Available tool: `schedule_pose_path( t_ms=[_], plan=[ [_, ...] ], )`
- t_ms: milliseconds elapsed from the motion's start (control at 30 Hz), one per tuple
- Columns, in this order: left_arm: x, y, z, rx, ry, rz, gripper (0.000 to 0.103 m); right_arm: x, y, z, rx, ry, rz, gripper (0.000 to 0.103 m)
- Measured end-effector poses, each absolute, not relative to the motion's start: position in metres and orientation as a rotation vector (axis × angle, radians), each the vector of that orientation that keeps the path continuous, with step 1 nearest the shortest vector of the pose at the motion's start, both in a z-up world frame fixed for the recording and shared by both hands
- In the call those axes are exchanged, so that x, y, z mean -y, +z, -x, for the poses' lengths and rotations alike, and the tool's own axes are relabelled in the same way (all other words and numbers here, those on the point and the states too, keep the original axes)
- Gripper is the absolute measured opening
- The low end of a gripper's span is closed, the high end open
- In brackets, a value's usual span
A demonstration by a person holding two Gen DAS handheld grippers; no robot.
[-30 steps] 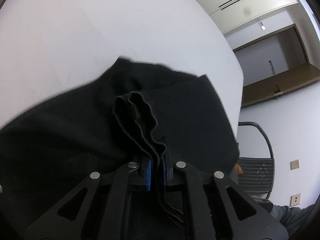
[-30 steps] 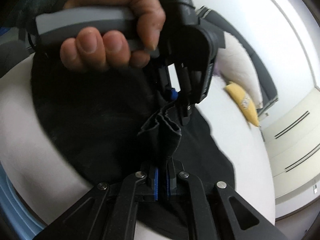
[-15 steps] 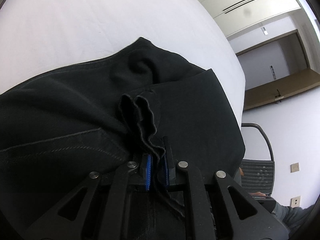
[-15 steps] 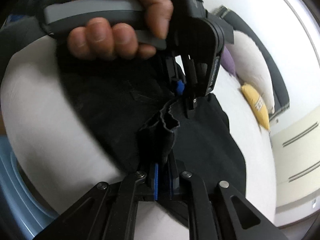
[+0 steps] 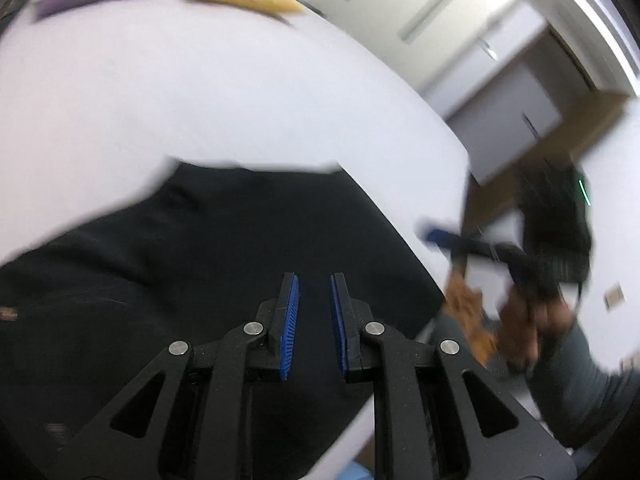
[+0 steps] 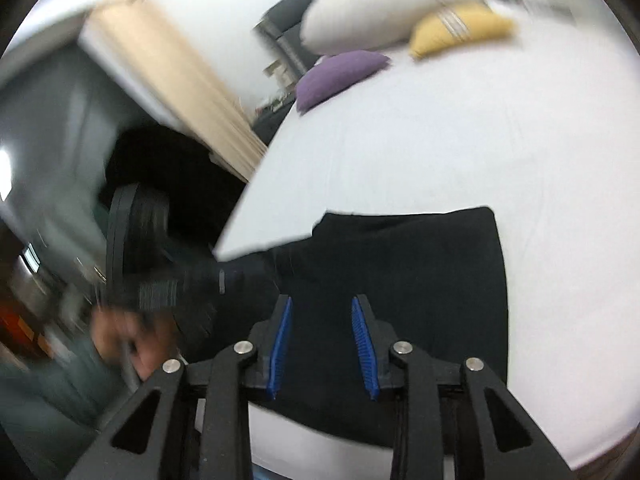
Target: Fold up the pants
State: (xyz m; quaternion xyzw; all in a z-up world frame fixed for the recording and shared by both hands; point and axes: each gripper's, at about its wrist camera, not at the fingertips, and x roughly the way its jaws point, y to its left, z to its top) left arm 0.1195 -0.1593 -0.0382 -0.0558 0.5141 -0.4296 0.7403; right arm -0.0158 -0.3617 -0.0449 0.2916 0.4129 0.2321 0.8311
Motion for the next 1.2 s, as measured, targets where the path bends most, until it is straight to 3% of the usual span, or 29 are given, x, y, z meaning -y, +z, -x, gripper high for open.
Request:
schedule_pose_path(
  t_ms=[133, 233, 300, 400, 467, 533, 700, 800, 833, 867, 1100, 1200],
  plan=[
    [0.166, -0.098, -0.099, -1.262, -0.904, 0.073, 0.015, 0.377, -0.113, -0.007, -1.049, 0.441, -0.807, 0.037],
    [0.141, -0.101, -0.089, -1.224, -0.931, 0.13, 0.015, 0.376, -0.14, 0.008, -1.116, 0.523, -0.775, 0.02],
    [0.125, -0.104, -0.086, -1.218, -0.957, 0.174, 0.015, 0.381, -0.135, 0.023, -1.109, 0.592, -0.754, 0.02],
    [0.11, -0.108, -0.091, -1.216, -0.983, 0.215, 0.015, 0.391, -0.124, 0.033, -1.156, 0.654, -0.723, 0.024],
    [0.117, -0.109, -0.084, -1.215, -0.991, 0.218, 0.015, 0.398, -0.106, 0.036, -1.107, 0.69, -0.704, 0.032],
    [0.117, -0.11, -0.082, -1.212, -0.992, 0.217, 0.015, 0.409, -0.094, 0.021, -1.026, 0.692, -0.744, 0.046],
    [0.124, -0.113, -0.078, -1.217, -1.006, 0.245, 0.015, 0.408, -0.102, -0.048, -0.952, 0.724, -0.866, 0.054],
    [0.127, -0.118, -0.081, -1.213, -1.01, 0.274, 0.015, 0.4, -0.142, -0.074, -1.085, 0.631, -0.872, 0.053],
    [0.127, -0.119, -0.08, -1.209, -1.009, 0.278, 0.015, 0.399, -0.154, -0.071, -1.112, 0.623, -0.876, 0.042],
    [0.126, -0.12, -0.08, -1.203, -1.009, 0.284, 0.015, 0.4, -0.154, -0.064, -1.1, 0.621, -0.872, 0.039],
    [0.107, -0.1, -0.06, -1.129, -0.939, 0.249, 0.015, 0.378, -0.129, 0.036, -1.132, 0.669, -0.782, 0.039],
    [0.087, -0.072, -0.039, -1.044, -0.855, 0.206, 0.016, 0.377, -0.088, 0.062, -0.941, 0.684, -0.857, 0.041]
  ],
)
